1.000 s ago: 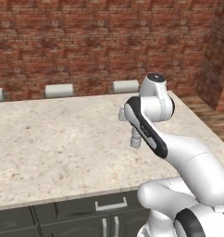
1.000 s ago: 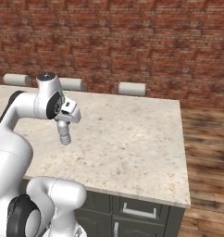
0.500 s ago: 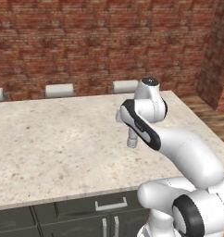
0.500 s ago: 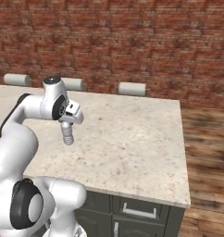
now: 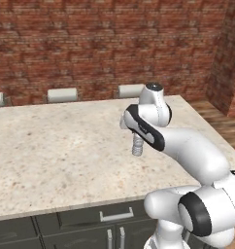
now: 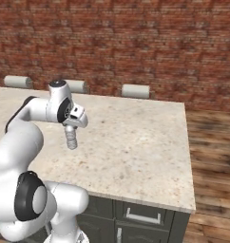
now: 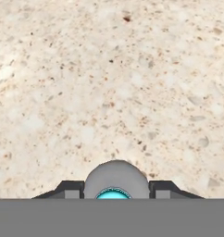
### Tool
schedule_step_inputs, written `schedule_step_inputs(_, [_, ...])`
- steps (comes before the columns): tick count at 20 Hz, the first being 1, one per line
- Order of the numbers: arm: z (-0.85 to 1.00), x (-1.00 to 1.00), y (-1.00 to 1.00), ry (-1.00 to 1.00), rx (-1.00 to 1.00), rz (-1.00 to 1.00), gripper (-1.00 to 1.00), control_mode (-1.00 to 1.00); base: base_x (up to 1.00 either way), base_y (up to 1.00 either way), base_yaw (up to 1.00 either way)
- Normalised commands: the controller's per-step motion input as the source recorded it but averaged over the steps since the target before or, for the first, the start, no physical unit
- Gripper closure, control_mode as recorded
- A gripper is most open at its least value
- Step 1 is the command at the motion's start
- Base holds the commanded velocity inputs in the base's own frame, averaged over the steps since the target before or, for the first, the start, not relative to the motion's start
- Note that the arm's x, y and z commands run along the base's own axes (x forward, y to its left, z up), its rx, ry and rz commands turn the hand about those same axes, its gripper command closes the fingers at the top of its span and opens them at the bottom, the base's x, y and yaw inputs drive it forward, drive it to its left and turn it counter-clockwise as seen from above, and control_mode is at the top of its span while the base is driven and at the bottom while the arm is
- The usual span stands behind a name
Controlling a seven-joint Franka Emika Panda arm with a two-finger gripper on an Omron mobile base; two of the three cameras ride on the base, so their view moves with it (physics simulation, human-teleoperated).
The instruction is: Move the drinks to the dining counter.
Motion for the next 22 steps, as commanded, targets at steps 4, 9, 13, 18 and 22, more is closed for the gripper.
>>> schedule_step_inputs(4, [-0.22, 0.14, 0.03, 0.01, 0.0, 0.0, 1.0, -1.0, 0.0, 0.0, 0.0])
schedule_step_inputs(9, [-0.21, 0.14, 0.01, 0.01, 0.0, 0.0, 1.0, -1.0, 0.0, 0.0, 0.0])
schedule_step_inputs(13, [-0.21, 0.12, 0.0, 0.0, 0.0, 0.0, 1.0, -1.0, 0.0, 0.0, 0.0])
schedule_step_inputs(18, [-0.27, 0.08, 0.01, 0.0, 0.0, 0.0, 1.0, -1.0, 0.0, 0.0, 0.0])
schedule_step_inputs(22, [-0.29, 0.06, 0.01, 0.01, 0.0, -0.01, 1.0, -1.0, 0.0, 0.0, 0.0])
